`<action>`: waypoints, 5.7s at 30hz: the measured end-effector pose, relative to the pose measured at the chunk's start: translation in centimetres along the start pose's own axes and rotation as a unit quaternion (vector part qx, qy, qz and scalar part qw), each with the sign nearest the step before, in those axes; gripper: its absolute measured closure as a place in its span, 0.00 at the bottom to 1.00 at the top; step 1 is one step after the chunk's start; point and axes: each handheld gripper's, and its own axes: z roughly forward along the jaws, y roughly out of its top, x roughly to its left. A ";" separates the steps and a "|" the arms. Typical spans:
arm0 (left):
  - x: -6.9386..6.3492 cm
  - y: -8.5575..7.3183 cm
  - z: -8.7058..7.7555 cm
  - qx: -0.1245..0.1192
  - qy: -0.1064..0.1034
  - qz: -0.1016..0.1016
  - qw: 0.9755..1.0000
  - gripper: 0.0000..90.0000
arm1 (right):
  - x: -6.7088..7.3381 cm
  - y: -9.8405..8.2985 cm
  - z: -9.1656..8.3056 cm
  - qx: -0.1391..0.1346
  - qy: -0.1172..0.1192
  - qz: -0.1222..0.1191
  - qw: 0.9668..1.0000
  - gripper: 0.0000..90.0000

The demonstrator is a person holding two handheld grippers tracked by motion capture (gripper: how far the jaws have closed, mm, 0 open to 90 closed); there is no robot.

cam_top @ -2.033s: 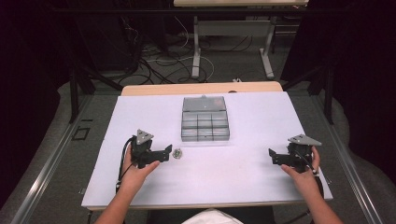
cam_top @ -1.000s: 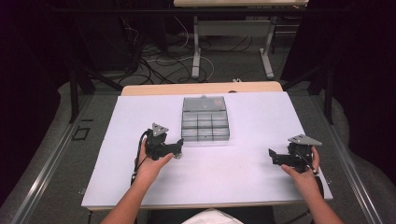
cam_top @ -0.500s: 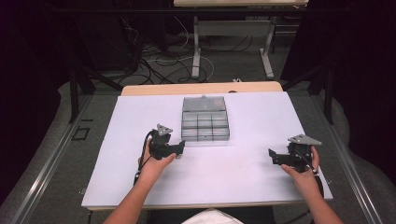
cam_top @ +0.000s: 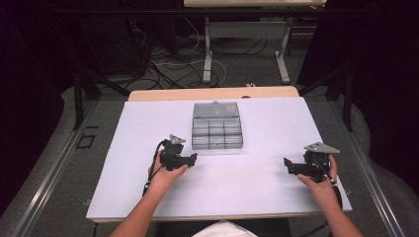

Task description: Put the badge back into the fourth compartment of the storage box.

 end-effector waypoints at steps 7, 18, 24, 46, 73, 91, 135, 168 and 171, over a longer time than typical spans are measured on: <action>-0.1 -0.2 0.4 0.017 -0.002 -0.006 1.000 0.40 | 0.0 0.0 0.0 0.000 0.002 -0.001 1.000 0.02; -0.1 -0.4 0.8 0.040 -0.002 -0.008 0.999 0.42 | 0.0 0.0 0.1 0.002 0.001 -0.002 1.000 0.03; -0.1 -0.6 1.0 0.045 0.000 -0.012 0.999 0.44 | 0.0 -0.1 0.1 0.002 0.002 -0.002 1.000 0.03; -0.2 -0.8 1.1 0.057 0.007 -0.017 0.998 0.57 | 0.1 0.0 0.2 0.001 0.003 -0.003 1.000 0.04; 0.0 -0.7 1.0 0.056 0.002 -0.018 0.998 0.64 | 0.1 0.0 0.3 0.002 0.007 -0.005 1.000 0.05; 0.1 -0.6 0.8 0.050 -0.010 -0.037 0.998 0.64 | -0.2 0.0 0.5 0.000 0.009 0.002 1.000 0.05; -0.3 2.9 -2.1 -0.026 -0.018 -0.044 0.999 0.64 | -0.1 0.0 0.4 -0.002 0.006 -0.002 1.000 0.05; -1.5 6.7 0.0 -0.032 -0.022 -0.049 0.998 0.64 | 0.0 0.1 0.4 -0.004 0.009 0.000 1.000 0.05; -1.5 6.9 0.2 -0.029 -0.021 -0.050 0.998 0.64 | 0.0 0.1 0.4 -0.004 0.009 -0.002 1.000 0.05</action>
